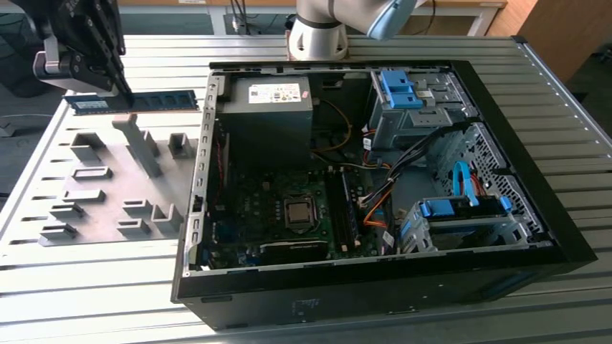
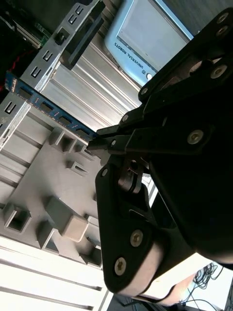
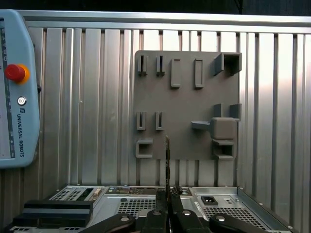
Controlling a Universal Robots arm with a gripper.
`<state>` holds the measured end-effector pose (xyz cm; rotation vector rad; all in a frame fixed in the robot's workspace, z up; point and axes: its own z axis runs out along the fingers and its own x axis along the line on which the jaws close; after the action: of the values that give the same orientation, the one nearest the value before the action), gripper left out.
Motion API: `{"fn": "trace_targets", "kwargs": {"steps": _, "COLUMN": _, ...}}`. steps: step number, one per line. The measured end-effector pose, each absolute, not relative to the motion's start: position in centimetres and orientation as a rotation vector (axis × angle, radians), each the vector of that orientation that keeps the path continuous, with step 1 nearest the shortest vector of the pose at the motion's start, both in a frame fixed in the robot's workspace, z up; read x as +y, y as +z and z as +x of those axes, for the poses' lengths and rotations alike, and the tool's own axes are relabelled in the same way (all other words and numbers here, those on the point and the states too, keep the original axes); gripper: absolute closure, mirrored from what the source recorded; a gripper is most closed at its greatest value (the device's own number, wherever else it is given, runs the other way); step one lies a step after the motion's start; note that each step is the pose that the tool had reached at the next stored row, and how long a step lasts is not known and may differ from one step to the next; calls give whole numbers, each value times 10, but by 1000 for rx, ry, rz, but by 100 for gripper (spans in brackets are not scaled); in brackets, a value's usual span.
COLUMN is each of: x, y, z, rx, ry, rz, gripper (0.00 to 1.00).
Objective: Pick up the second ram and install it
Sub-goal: 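Pick up the second ram and move it above second insertion slot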
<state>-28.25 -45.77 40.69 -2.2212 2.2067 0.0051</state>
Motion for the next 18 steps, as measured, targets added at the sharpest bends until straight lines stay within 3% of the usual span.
{"fn": "trace_targets", "kwargs": {"steps": 18, "x": -458, "y": 407, "z": -264, "rx": 2207, "ry": 5, "rz": -2221, "gripper": 86}}
